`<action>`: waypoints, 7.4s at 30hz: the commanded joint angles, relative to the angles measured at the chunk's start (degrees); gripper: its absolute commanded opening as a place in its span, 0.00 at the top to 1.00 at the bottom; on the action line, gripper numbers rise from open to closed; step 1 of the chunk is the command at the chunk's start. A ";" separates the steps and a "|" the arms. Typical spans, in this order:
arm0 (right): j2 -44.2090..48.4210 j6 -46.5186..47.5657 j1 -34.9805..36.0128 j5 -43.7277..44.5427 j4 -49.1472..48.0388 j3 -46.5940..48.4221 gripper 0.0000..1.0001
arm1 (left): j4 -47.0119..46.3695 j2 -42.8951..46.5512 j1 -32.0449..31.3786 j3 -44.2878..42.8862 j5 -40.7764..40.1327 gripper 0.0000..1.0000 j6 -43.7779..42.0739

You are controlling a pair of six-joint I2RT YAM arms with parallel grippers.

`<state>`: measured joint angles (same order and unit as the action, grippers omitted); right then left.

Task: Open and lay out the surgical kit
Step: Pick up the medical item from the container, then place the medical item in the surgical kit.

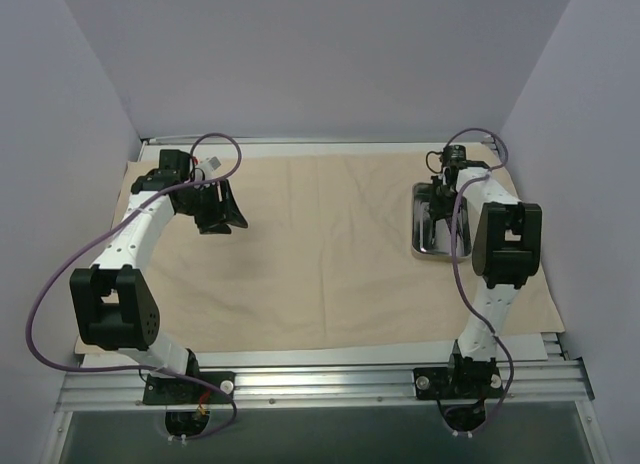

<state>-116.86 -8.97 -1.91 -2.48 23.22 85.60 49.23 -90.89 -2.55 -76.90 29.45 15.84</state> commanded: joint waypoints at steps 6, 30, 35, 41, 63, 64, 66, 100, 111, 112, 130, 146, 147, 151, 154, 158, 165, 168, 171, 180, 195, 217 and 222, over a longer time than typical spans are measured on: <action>12.08 -1.93 -0.37 -2.97 5.17 -2.72 1.00 | -0.89 5.11 -0.44 1.58 3.42 0.38 0.25; 27.30 -38.74 25.44 -16.42 -5.01 -6.50 1.00 | -17.33 7.49 -18.28 1.23 4.66 0.24 7.45; 24.49 -40.07 31.88 -10.79 -2.83 -0.79 1.00 | -20.75 7.05 -19.95 0.44 1.05 0.23 9.91; 24.13 -41.47 34.69 -9.73 -2.31 0.88 1.00 | -23.91 6.43 -22.59 0.87 1.22 0.23 14.22; 25.10 -44.55 37.07 -9.91 -4.06 2.29 1.00 | -26.12 3.35 -27.95 3.78 4.47 0.59 16.16; 25.27 -45.08 37.24 -10.00 -3.98 2.37 1.00 | -26.12 3.35 -27.86 3.95 4.56 0.60 16.16; 25.19 -45.26 37.59 -10.09 -3.97 2.72 1.00 | -26.20 3.27 -27.86 4.04 4.82 0.72 16.16; 46.12 43.24 52.18 -15.89 10.34 -7.91 0.50 | -2.83 14.78 -28.83 11.78 25.48 0.98 8.07; 42.59 51.16 64.23 -11.23 12.64 -7.03 0.47 | -0.37 15.31 -32.17 12.92 26.36 0.98 7.37; 41.98 52.46 64.57 -11.32 12.98 -6.85 0.47 | -0.10 15.22 -32.26 12.83 26.45 0.98 7.02; 37.32 62.58 66.07 -10.88 15.45 -7.38 0.54 | 0.86 15.39 -34.10 12.83 28.91 0.98 5.26; 38.55 62.23 66.07 -10.44 11.94 -11.86 0.99 | -0.54 14.60 -34.02 12.30 29.61 0.98 5.87; 38.63 61.89 66.07 -10.53 11.76 -12.12 1.00 | -0.54 14.34 -34.02 12.04 29.70 0.98 5.70; 38.90 59.61 66.07 -10.44 10.79 -12.74 1.00 | 2.35 13.20 -33.05 9.67 28.39 0.77 2.81; 39.34 57.84 65.90 -10.26 10.26 -14.14 1.00 | 4.73 13.37 -29.63 8.09 26.89 0.51 0.96; 40.04 54.77 65.55 -11.14 8.60 -15.38 1.00 | 6.57 14.86 -23.48 6.07 23.20 0.30 -0.80; 40.05 38.36 57.83 -15.53 2.10 -17.31 1.00 | 6.22 19.17 -12.50 4.75 12.67 0.30 1.21; 38.56 25.74 55.27 -15.54 -1.59 -16.79 1.00 | 7.54 20.40 -8.54 4.31 4.40 0.29 2.44; 36.01 11.68 54.30 -15.10 -5.89 -14.95 1.00 | 5.36 20.40 -7.48 4.31 2.89 0.32 3.50; 17.91 -17.92 53.51 -13.71 -2.24 4.98 1.00 | -7.82 20.75 -12.73 8.17 6.32 0.33 9.02; 7.87 -30.31 46.74 -16.15 9.75 23.22 1.00 | -9.86 24.45 -16.00 10.11 -6.95 0.36 12.73; 7.87 -31.81 46.82 -19.58 10.18 25.93 1.00 | -17.06 19.00 -16.00 10.63 -1.42 0.65 15.19; 7.52 -31.90 46.83 -20.19 10.00 26.46 1.00 | -17.85 17.15 -15.91 11.24 0.51 0.81 15.28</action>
<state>-110.67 -40.32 44.77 -20.95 33.56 109.30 34.92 -72.86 -18.59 -65.49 28.08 31.24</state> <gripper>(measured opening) 0.148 0.226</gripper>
